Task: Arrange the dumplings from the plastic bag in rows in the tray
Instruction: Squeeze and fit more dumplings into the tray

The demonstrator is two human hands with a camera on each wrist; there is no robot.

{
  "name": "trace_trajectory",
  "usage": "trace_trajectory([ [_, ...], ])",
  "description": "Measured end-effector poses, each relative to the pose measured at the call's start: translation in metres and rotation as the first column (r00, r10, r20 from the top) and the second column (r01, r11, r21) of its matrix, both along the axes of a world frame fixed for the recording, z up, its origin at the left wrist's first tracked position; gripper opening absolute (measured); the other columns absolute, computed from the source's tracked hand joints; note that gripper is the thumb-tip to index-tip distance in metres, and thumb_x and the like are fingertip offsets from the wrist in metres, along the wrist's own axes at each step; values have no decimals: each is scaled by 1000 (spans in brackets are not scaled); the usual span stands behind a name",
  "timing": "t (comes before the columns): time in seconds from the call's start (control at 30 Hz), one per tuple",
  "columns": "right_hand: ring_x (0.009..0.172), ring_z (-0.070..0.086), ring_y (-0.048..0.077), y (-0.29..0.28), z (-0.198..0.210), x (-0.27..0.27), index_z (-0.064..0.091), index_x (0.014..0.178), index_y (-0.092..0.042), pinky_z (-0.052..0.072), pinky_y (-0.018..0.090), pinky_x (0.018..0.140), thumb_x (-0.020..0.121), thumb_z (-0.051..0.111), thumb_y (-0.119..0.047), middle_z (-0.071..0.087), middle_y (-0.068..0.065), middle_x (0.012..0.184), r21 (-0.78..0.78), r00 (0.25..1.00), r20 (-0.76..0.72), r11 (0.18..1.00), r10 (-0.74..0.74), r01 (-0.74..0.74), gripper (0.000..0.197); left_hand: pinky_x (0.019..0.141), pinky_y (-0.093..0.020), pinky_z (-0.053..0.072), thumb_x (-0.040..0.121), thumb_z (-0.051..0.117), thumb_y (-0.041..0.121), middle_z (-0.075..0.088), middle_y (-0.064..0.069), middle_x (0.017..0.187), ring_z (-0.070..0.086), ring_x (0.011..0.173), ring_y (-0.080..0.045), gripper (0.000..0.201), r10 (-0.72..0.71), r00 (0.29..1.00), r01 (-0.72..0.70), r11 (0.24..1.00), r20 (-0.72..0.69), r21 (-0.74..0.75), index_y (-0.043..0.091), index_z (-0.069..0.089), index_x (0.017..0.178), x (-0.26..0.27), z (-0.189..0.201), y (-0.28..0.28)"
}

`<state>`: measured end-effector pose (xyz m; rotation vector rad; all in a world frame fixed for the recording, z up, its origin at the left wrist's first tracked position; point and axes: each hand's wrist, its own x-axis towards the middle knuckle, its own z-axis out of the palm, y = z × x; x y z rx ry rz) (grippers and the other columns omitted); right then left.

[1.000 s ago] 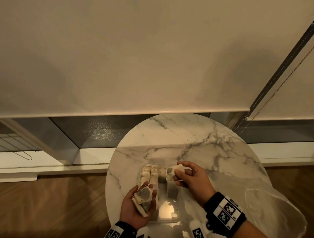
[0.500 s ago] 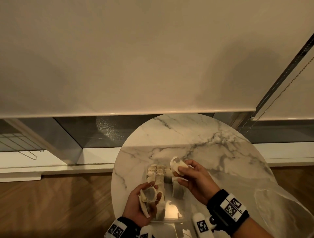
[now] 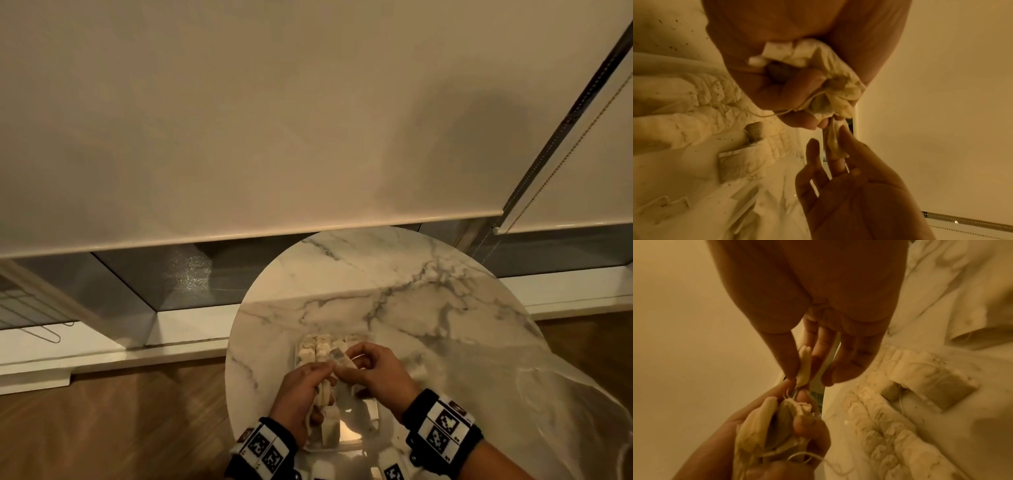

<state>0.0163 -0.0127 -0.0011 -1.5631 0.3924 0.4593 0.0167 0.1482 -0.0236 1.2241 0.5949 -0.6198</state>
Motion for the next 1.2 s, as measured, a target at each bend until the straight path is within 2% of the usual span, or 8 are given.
trace_trajectory([
  [0.17,69,65,12,-3,5,9,72,95,-21,51,28,59,88,72,-34,73,14,90,-159,997,74,987,28,-16,15,42,-17,30,87,74,28,68,-5,71,56,52,-16,18,-138,983,125,986,120,112,11,73,84,1,-3,7],
  [0.3,70,64,11,-3,4,19,75,88,-20,52,29,61,88,72,-27,71,4,79,-203,986,39,967,164,-153,8,41,-15,30,87,74,29,68,-2,70,55,52,-14,16,-254,953,225,958,162,178,15,74,79,3,0,11],
  [0.43,60,59,-1,0,7,25,77,88,-11,46,14,57,86,74,-18,69,-1,73,-284,957,99,929,272,-235,8,43,-18,29,84,77,34,65,-2,69,54,58,-19,17,-284,946,248,944,154,217,17,75,81,5,-1,19],
  [0.63,69,64,7,-5,0,35,77,80,-21,53,25,72,83,78,-24,74,0,77,-383,909,142,868,392,-314,4,47,-22,25,85,75,28,66,-8,77,51,65,-24,21,-156,979,139,982,131,130,8,75,91,4,-7,32],
  [0.83,71,65,16,-13,-19,45,68,80,-21,55,27,61,89,71,-20,69,0,77,-524,949,213,847,234,-91,9,42,-19,26,86,73,23,65,-6,75,55,53,-16,16,32,999,-32,997,-2,67,8,73,92,1,-13,47],
  [0.9,68,66,18,-14,-26,47,67,82,-15,57,26,57,90,69,-17,69,5,79,-524,964,149,844,222,-113,9,44,-19,24,86,73,23,63,-4,71,54,51,-15,14,74,996,-72,996,-40,56,10,71,89,0,-19,54],
  [0.97,69,68,19,-16,-33,47,66,84,-13,58,25,59,91,68,-17,71,7,81,-535,948,5,801,319,-267,9,45,-19,23,86,72,25,61,-3,65,52,50,-14,14,99,993,-95,994,-67,51,11,70,87,-1,-23,59],
  [1.2,70,68,17,-8,-58,55,66,81,-20,58,29,69,91,65,-15,70,5,81,-649,821,-274,534,502,-543,11,46,-20,24,85,74,27,59,-3,58,49,56,-15,17,137,984,-133,990,-111,45,11,71,83,-2,-32,68],
])
